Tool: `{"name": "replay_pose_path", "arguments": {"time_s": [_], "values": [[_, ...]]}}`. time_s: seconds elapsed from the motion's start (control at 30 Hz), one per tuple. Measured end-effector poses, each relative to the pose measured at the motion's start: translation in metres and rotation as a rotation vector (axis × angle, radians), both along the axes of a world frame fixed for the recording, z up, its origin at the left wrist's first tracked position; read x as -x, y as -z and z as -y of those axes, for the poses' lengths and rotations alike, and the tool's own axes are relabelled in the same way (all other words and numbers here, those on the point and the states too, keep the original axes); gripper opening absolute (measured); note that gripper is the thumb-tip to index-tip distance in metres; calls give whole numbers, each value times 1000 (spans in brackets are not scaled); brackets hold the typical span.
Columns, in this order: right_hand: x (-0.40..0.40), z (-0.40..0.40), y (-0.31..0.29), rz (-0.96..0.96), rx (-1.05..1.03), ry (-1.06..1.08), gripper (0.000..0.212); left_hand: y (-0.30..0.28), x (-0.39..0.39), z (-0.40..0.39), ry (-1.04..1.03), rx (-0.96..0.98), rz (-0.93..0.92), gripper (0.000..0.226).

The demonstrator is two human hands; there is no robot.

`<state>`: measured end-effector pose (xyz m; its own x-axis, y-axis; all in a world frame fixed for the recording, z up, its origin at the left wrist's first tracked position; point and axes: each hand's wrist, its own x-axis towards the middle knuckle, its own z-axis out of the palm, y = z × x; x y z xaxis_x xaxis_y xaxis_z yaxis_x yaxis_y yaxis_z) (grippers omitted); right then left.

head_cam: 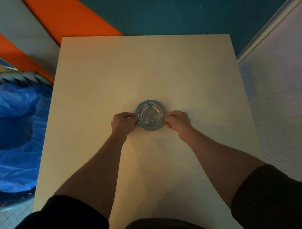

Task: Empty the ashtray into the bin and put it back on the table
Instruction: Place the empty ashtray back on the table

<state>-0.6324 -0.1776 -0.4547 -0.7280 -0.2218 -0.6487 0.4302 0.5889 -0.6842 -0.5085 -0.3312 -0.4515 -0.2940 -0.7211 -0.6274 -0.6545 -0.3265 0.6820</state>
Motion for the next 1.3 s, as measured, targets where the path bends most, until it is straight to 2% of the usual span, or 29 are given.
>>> {"name": "replay_pose_path", "arguments": {"time_s": [0.47,0.6,0.77,0.93,1.0,1.13,1.3], "values": [[7,4,6,-6,-1,-5,15,1,9,4,21,4,27,13],[7,3,7,0,9,5,8,3,7,4,16,2,19,10],[8,3,7,23,13,38,15,3,8,7,-15,-4,8,8],[6,3,7,-1,12,39,5,2,10,7,-11,-8,35,16],[5,3,7,-6,12,38,12,2,11,7,-9,-8,45,17],[5,3,8,-9,11,42,8,2,10,6,-5,-10,40,18],[4,3,8,-9,2,49,16,1,9,6,0,-5,45,19]]}}
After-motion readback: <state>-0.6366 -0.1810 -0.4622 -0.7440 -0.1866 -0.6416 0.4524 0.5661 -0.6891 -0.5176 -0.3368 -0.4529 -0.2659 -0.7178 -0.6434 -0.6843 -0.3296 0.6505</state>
